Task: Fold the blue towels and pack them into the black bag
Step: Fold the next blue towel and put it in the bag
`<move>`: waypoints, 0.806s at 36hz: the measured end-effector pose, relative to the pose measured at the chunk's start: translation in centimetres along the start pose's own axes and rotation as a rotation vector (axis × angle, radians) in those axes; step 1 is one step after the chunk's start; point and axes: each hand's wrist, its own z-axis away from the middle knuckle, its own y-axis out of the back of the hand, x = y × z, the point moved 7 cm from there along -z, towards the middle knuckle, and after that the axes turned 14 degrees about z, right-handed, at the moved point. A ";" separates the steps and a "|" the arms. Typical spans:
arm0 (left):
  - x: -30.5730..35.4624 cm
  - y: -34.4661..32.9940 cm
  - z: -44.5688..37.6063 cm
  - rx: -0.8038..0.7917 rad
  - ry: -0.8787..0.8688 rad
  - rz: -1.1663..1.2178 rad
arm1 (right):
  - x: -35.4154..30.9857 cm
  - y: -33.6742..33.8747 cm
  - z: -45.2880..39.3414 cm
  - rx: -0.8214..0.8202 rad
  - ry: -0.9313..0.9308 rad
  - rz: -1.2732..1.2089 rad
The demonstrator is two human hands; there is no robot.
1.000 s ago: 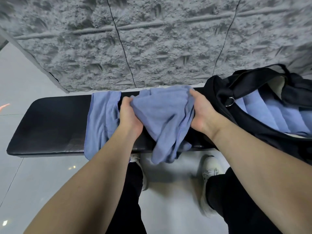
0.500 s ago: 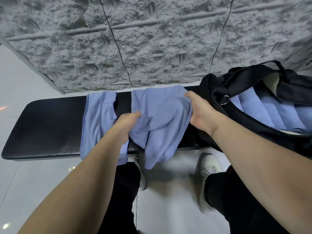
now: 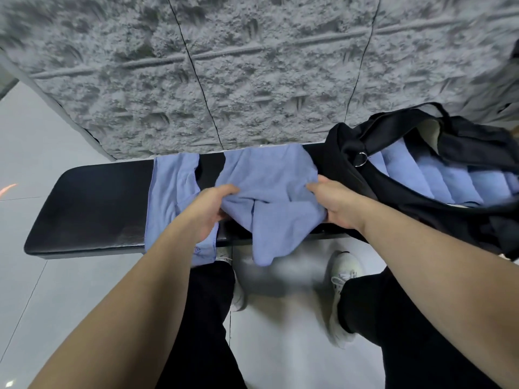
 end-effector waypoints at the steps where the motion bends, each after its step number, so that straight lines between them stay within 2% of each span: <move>1: 0.3 0.2 0.1 0.003 -0.024 0.054 | 0.0 0.5 0.4 0.016 0.002 0.001; 4: 0.9 0.3 0.9 -0.034 -0.063 0.125 | 0.8 1.8 1.3 0.023 -0.027 0.058; 6: 1.0 -0.1 1.6 -0.081 -0.081 0.123 | 1.3 2.0 1.9 -0.028 -0.062 0.087; 9: 1.1 -0.4 2.7 -0.076 -0.133 0.103 | 2.3 1.3 3.2 -0.204 -0.139 0.210; 12: 1.1 -0.3 3.3 -0.052 -0.153 0.083 | 2.6 0.3 4.7 -0.355 -0.112 0.297; 16: 0.7 -0.3 4.5 -0.059 -0.117 0.087 | 1.9 0.7 5.8 -0.333 -0.008 0.235; 21: -1.3 -2.4 7.4 -0.263 0.075 -0.036 | 1.0 2.2 6.6 -0.234 0.086 -0.015; 25: -2.6 -2.9 9.2 -0.389 0.159 -0.207 | 0.8 3.0 7.0 -0.168 0.127 -0.062; 29: -2.1 -1.8 8.9 -0.299 0.071 -0.077 | 1.1 3.0 7.7 -0.179 0.124 -0.022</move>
